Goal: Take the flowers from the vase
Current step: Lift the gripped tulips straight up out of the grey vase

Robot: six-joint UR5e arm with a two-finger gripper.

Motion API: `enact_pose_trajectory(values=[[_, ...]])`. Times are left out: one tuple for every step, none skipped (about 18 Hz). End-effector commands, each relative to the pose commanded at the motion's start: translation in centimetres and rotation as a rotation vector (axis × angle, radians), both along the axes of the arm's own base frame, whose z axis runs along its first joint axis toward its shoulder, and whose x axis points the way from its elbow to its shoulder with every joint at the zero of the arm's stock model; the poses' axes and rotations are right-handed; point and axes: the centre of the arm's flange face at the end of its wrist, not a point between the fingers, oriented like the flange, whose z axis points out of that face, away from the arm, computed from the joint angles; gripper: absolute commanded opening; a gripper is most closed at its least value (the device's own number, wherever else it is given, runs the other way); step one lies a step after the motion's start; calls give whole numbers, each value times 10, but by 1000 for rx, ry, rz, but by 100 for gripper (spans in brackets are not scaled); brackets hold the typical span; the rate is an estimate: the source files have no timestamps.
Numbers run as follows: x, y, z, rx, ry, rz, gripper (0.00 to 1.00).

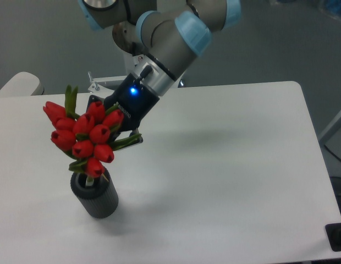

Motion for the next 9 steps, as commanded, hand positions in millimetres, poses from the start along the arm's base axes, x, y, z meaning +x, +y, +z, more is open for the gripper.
enact_pose_trajectory(values=[[-2,-4,6,6,6,9,31],[-6,-9,11,11,12,22,31],[-6,-11,16,17,20,25,31],[-6,-14,21,22,23,30,31],[-9,-19,26,34,19,36,31],[-9,-20,28,39,10,37,30],[-9,-22,29,41,7,40,30],[-12,-23,29,43,8,45,30],[-15,-25,29,43,8,50,30]])
